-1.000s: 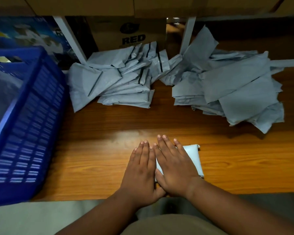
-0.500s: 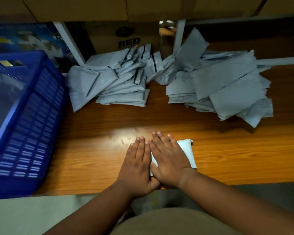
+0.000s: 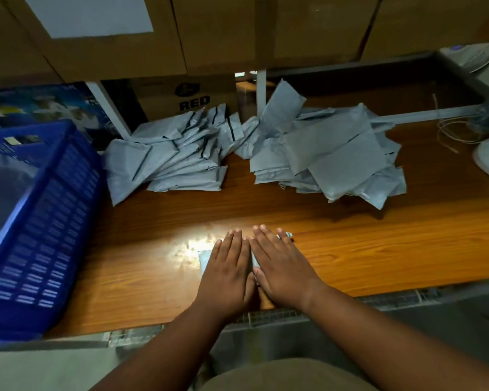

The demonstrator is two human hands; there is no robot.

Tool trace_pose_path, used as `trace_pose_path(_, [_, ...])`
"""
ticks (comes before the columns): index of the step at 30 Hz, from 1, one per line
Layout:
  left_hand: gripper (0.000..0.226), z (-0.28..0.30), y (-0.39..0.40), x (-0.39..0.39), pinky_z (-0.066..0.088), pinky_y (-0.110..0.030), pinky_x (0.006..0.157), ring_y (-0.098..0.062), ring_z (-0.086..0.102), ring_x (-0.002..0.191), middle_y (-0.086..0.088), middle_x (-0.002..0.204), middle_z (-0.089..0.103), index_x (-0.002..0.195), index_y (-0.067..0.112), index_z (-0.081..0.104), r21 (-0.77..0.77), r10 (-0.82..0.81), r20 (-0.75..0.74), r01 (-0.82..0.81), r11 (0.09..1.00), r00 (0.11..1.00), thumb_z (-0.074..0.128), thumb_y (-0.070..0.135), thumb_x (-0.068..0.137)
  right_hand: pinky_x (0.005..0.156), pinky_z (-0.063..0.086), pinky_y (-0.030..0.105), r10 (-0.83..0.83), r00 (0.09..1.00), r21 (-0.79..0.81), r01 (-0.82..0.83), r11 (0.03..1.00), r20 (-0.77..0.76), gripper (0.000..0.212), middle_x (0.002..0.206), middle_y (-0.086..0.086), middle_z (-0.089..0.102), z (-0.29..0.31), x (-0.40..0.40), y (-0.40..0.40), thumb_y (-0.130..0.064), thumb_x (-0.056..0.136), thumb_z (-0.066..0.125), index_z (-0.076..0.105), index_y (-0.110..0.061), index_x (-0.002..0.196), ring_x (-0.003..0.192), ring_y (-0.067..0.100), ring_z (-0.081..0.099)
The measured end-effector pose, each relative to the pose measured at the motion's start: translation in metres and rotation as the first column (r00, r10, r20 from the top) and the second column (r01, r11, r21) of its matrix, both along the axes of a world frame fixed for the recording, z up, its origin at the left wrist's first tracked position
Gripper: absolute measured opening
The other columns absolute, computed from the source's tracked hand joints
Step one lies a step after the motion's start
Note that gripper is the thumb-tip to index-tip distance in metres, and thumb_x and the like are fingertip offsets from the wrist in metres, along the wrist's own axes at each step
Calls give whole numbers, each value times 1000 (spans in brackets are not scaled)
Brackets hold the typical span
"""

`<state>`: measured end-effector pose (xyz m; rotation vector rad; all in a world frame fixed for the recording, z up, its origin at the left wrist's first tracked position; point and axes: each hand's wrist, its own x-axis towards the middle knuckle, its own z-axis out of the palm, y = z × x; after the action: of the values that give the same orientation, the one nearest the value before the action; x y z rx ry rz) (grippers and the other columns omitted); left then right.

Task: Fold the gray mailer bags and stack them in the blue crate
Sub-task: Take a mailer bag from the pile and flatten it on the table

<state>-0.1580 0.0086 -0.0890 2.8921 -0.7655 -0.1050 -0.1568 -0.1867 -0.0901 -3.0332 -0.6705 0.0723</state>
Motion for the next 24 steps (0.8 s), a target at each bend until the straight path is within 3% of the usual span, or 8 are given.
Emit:
trace_pose_path(5, [83, -11, 0, 13, 13, -56, 130, -32, 5, 164, -20, 175, 11, 168, 4, 20, 92, 9, -27, -6, 996, 1000, 27, 52, 100, 132, 9, 56, 0, 1000, -9, 0, 1000, -23, 75, 178, 14, 10, -7, 0, 1, -53, 109, 27, 17, -10, 170, 165, 29, 1])
trace_pose_path(11, [86, -13, -3, 15, 18, -57, 129, -34, 9, 164, -22, 174, 16, 167, 3, 22, 69, -7, -12, 8, 998, 1000, 35, 48, 95, 133, 9, 53, -20, 998, 39, 22, 999, -53, 81, 179, 13, 0, -13, 3, 3, -57, 107, 33, 11, -13, 171, 165, 28, -6])
trace_pose_path(20, [84, -16, -2, 20, 26, -63, 121, -34, 23, 161, -17, 172, 29, 163, 9, 37, 64, 17, -3, -17, 998, 1000, 43, 51, 90, 132, 5, 57, -45, 994, 111, 56, 992, -104, 82, 179, 13, 5, -14, 10, 1, -56, 103, 38, 15, -17, 170, 165, 31, -2])
trace_pose_path(24, [83, -15, -2, 22, 27, -67, 114, -32, 24, 161, -14, 172, 29, 161, 14, 41, 91, 35, -1, -35, 995, 999, 45, 53, 88, 129, 7, 63, -65, 990, 165, 85, 983, -123, 81, 179, 5, 7, -18, 11, -2, -59, 101, 41, 18, -22, 170, 165, 30, -2])
